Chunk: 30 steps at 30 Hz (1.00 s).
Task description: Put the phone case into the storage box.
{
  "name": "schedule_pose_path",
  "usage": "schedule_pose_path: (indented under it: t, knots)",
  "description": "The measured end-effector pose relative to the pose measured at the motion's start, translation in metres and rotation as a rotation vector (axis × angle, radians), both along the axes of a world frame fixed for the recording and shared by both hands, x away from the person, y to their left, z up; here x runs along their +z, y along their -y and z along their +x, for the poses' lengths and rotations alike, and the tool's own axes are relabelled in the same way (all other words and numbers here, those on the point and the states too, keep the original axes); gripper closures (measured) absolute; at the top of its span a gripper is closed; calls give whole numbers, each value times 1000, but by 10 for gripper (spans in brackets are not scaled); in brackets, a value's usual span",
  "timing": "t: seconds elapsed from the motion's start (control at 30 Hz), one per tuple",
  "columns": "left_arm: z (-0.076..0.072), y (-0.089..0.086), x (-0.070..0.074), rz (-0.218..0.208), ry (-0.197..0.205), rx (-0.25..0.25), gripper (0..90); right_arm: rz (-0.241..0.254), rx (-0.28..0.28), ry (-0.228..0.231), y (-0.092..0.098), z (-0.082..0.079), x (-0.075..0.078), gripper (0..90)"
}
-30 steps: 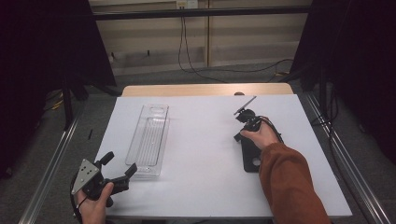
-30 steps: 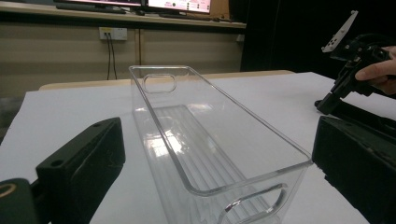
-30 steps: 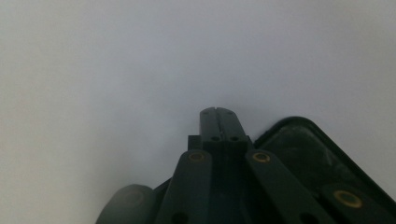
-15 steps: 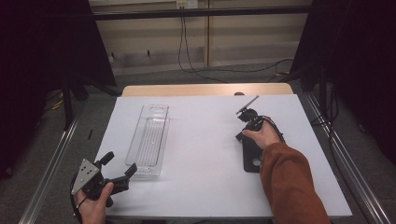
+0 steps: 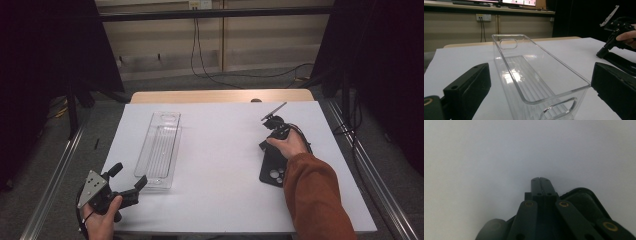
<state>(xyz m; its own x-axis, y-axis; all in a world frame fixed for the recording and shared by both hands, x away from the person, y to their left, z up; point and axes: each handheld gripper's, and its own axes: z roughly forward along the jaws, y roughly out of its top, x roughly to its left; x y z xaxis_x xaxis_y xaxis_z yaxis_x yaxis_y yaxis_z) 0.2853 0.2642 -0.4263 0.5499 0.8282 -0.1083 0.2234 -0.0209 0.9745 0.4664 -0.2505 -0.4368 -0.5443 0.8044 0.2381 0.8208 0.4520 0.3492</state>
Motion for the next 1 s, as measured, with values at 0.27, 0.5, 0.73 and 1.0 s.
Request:
schedule_pose_path:
  t: [0.27,0.5,0.73,1.0]
  knots:
    - [0,0,0,3,-1,-5,27,-4,-35,10,15,-3,0,900]
    - [1,2,-1,0,-5,-6,27,4,-72,13,30,-8,0,900]
    - [1,1,0,1,-2,-3,27,11,-99,18,43,-14,0,900]
    - [1,1,0,-2,-3,-3,27,18,-128,22,57,-21,-1,900]
